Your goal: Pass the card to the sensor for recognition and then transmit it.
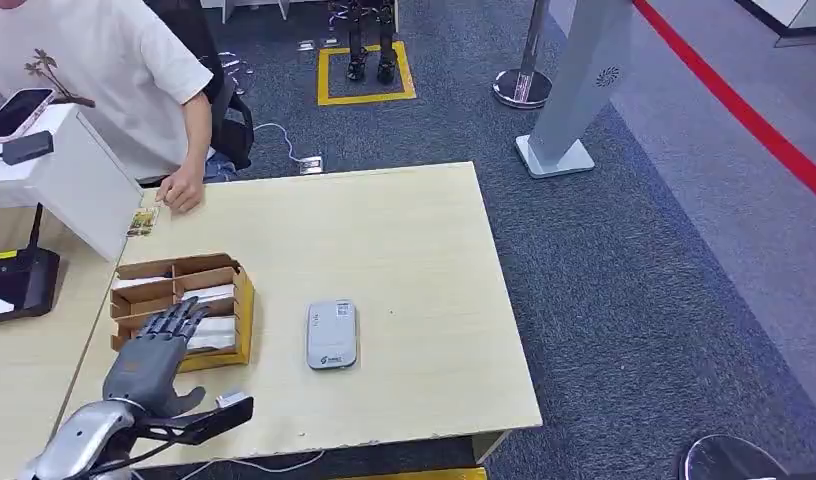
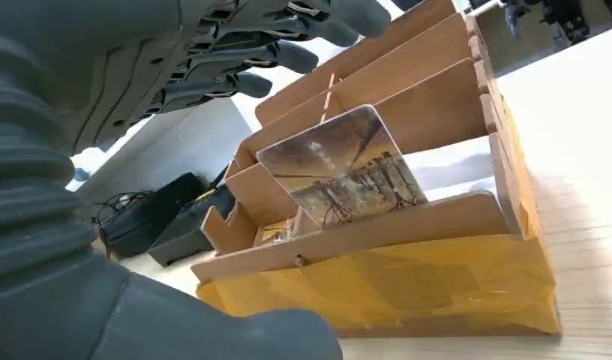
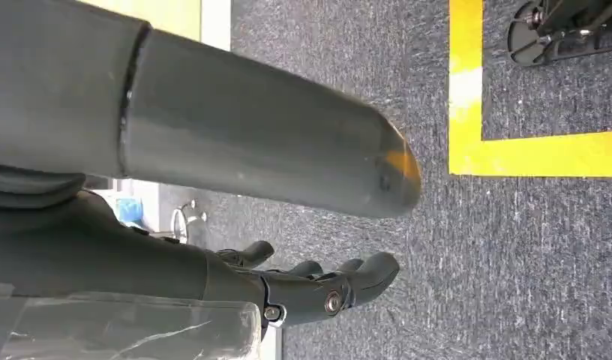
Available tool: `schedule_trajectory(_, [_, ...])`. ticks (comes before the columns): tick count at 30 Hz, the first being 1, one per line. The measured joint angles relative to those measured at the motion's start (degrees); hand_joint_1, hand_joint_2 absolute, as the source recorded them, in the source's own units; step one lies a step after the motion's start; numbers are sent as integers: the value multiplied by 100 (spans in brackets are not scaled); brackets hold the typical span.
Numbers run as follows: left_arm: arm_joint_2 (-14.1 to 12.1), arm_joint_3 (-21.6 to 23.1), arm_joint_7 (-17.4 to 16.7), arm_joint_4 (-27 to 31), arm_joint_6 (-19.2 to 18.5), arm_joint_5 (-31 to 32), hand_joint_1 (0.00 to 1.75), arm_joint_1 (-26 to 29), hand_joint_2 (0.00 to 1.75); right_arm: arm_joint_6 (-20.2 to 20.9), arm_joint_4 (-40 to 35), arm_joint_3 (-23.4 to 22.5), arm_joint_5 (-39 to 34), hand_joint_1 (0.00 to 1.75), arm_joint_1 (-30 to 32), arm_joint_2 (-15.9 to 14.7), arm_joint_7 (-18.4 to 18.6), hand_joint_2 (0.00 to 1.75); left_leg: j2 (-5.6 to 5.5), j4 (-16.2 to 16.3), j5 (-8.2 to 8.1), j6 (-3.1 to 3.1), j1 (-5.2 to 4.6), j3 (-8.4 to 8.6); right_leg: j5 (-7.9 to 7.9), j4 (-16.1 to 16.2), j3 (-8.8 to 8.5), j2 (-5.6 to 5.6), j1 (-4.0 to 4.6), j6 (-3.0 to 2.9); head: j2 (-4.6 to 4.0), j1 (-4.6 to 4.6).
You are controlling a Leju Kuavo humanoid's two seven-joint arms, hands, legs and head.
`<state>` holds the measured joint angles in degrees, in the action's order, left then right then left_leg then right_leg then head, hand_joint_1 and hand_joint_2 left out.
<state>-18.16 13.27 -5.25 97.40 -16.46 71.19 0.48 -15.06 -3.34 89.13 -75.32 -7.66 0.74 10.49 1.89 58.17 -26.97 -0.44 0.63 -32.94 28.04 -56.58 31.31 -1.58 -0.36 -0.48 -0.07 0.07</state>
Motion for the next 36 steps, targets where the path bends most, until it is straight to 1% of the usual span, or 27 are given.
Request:
schedule_trajectory(5, [72, 0, -11, -166, 13, 31, 0, -99, 175, 2, 0, 0, 44, 0, 0, 0, 15, 0, 0, 0, 0, 0, 0, 0, 0, -1, 0, 0, 0, 0, 0, -2])
schedule_trajectory(13, [89, 0, -11, -190, 15, 41, 0, -112, 175, 2, 0, 0, 50, 0, 0, 0, 17, 0, 0, 0, 0, 0, 0, 1, 0, -1, -1, 0, 0, 0, 0, 0])
schedule_trajectory(16, [158, 0, -11, -330, 26, 48, 0, -198, 175, 2, 0, 0, 61, 0, -1, 0, 17, 0, 0, 0, 0, 0, 0, 1, 0, 0, 0, 0, 0, 0, 0, 0])
schedule_trajectory(18, [225, 0, -11, -455, 42, 186, 0, -315, 175, 4, 0, 0, 79, 0, -3, 0, 33, 0, 0, 0, 0, 0, 0, 0, 0, 0, 0, 0, 0, 0, 0, 0])
schedule_trajectory(22, [278, 0, -11, -501, 76, 236, 0, -362, 175, 4, 0, 0, 101, 0, -2, 0, 52, 0, 0, 0, 0, 0, 0, 0, 0, 0, 0, 0, 0, 0, 0, 0])
schedule_trajectory(23, [286, 0, -11, -503, 90, 247, 175, -365, 175, 4, -2, 0, 103, 0, -2, 0, 52, 0, 0, 0, 0, 0, 0, 0, 0, 0, -1, 0, 0, 0, 0, 0])
schedule_trajectory(31, [455, 0, -31, -503, 319, 575, 175, -434, 175, 2, -24, 0, 112, 0, -2, 0, 63, 0, 0, 1, 0, 0, 0, 0, 0, 0, 0, 0, 0, 0, 0, 0])
schedule_trajectory(36, [592, 0, -31, -503, 352, 667, 175, -487, 175, 4, -31, 0, 109, 0, -2, 0, 63, 0, 0, 1, 0, 0, 0, 0, 0, 0, 0, 0, 0, 0, 0, 0])
